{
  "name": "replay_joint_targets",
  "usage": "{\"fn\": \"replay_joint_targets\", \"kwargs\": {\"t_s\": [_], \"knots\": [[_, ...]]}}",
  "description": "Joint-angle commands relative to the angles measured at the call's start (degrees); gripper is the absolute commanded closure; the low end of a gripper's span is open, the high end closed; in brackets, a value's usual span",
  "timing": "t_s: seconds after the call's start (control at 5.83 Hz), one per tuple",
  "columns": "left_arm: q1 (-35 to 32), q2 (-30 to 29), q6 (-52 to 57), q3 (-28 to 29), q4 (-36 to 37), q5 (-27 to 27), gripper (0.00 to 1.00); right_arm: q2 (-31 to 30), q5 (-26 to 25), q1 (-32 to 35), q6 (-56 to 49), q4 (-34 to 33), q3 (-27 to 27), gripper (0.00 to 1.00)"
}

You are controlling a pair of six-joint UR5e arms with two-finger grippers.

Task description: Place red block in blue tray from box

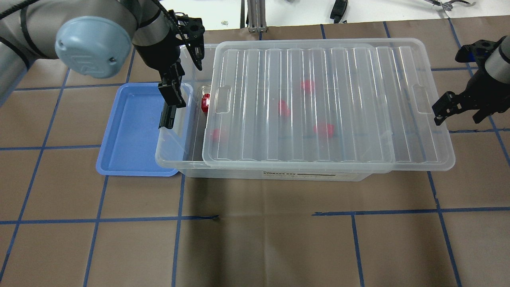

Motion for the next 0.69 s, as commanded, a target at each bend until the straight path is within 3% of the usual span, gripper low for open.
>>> {"fn": "replay_joint_targets", "kwargs": {"t_s": [0.0, 0.51], "knots": [[-0.4, -1.9, 3.7, -4.7, 7.7, 0.0, 0.02, 0.8, -0.2, -2.4, -4.0, -0.4, -0.2, 0.0], [-0.5, -7.6, 3.7, -6.9, 14.5, -0.5, 0.02, 0.8, -2.0, -6.4, -9.1, -1.2, -0.9, 0.0]]}}
